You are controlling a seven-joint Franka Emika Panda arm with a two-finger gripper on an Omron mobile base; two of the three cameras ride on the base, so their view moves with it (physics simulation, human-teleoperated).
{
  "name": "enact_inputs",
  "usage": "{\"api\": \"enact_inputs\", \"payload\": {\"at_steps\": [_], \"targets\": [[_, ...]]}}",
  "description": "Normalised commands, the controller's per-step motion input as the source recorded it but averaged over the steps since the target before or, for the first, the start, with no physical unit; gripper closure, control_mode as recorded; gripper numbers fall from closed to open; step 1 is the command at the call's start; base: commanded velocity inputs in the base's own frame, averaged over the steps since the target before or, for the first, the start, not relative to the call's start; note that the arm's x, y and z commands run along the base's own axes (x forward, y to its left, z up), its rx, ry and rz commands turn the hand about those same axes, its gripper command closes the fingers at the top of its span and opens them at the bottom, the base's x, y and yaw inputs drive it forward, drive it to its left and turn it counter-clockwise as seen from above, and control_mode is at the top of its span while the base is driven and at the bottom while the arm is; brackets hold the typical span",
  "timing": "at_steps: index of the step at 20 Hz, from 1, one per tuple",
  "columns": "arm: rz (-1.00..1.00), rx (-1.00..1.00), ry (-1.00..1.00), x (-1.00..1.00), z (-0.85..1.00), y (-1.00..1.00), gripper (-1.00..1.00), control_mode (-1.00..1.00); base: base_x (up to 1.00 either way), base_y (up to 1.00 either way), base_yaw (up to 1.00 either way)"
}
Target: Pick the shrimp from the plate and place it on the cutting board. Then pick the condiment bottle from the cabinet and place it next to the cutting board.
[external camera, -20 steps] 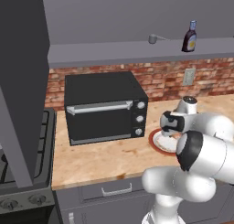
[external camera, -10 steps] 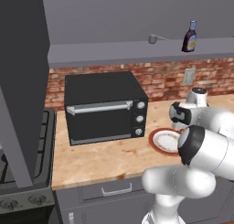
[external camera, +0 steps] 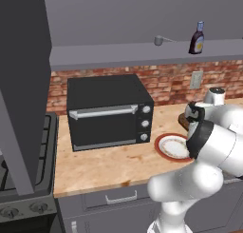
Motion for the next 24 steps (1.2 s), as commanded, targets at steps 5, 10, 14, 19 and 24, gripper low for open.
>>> {"api": "enact_inputs", "payload": {"at_steps": [5, 10, 14, 19, 24], "targets": [[-0.02, 0.00, 0.00, 0.02, 0.00, -0.47, 1.00, -1.00, 0.00, 0.00, 0.00], [0.00, 0.00, 0.00, 0.29, -0.01, -0.35, 1.00, -1.00, 0.00, 0.00, 0.00], [0.00, 0.01, 0.00, 0.40, -0.12, -0.22, 1.00, -1.00, 0.00, 0.00, 0.00], [0.01, 0.09, 0.00, 0.29, -0.30, -0.13, 1.00, -1.00, 0.00, 0.00, 0.00], [0.01, 0.11, -0.01, 0.22, -0.41, -0.12, 1.00, -1.00, 0.00, 0.00, 0.00]]}}
